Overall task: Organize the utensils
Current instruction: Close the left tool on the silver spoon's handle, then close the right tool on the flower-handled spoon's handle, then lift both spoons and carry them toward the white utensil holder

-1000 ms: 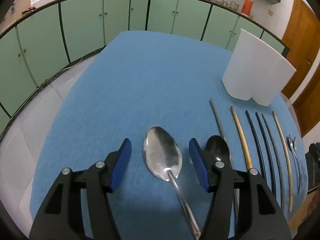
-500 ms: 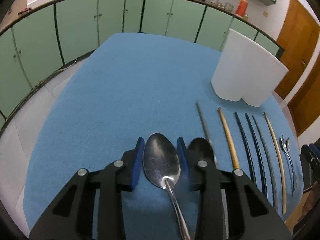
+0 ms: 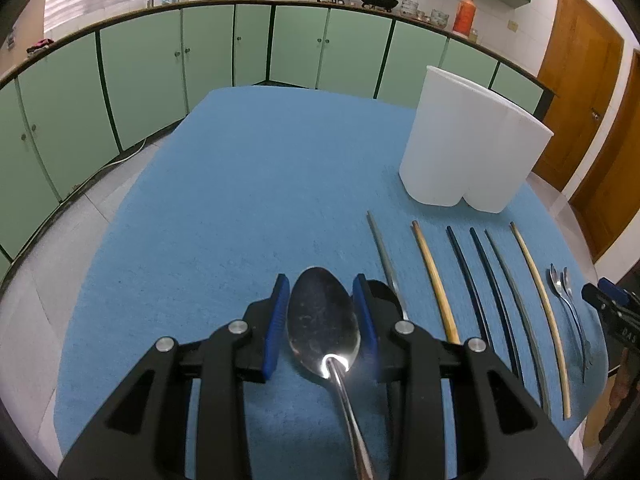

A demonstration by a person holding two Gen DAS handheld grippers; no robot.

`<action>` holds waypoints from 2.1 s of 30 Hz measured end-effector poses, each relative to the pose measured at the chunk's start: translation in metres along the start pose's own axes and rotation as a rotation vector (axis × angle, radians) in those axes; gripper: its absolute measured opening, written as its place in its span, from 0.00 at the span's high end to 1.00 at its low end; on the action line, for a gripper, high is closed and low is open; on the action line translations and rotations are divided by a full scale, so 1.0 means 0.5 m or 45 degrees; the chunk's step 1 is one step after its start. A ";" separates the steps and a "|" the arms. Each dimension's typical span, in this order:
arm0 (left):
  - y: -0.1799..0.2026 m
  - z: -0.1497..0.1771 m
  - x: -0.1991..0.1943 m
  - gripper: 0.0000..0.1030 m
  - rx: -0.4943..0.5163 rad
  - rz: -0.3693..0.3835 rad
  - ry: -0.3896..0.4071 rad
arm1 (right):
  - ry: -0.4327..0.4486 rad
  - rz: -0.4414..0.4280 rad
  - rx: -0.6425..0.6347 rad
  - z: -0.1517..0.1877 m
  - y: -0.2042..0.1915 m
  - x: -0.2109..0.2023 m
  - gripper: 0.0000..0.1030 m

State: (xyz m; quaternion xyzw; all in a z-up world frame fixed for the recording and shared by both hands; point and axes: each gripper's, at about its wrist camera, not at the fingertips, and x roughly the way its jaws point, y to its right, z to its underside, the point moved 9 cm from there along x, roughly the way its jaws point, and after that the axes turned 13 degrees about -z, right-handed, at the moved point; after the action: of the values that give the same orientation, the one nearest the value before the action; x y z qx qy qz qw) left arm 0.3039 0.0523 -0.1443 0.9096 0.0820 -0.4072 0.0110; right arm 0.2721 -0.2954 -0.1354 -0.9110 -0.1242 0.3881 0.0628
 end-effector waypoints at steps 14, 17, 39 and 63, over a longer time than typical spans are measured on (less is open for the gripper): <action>0.001 -0.004 0.006 0.70 0.007 0.010 0.002 | -0.093 0.025 0.013 -0.004 0.021 0.068 0.53; 0.005 -0.005 0.009 0.70 0.010 0.015 0.000 | -0.098 0.022 0.020 -0.009 0.026 0.076 0.55; 0.016 -0.033 -0.083 0.70 0.006 0.068 0.132 | 0.132 -0.054 -0.059 -0.051 -0.024 -0.036 0.75; 0.026 -0.092 -0.229 0.72 -0.092 0.192 0.440 | 0.356 -0.131 -0.183 -0.142 -0.108 -0.152 0.75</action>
State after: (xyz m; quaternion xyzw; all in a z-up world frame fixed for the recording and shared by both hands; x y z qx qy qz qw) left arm 0.2651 0.0275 -0.0291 0.9685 0.0289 -0.2399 0.0598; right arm 0.2631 -0.2657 -0.0225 -0.9508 -0.1881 0.2438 0.0340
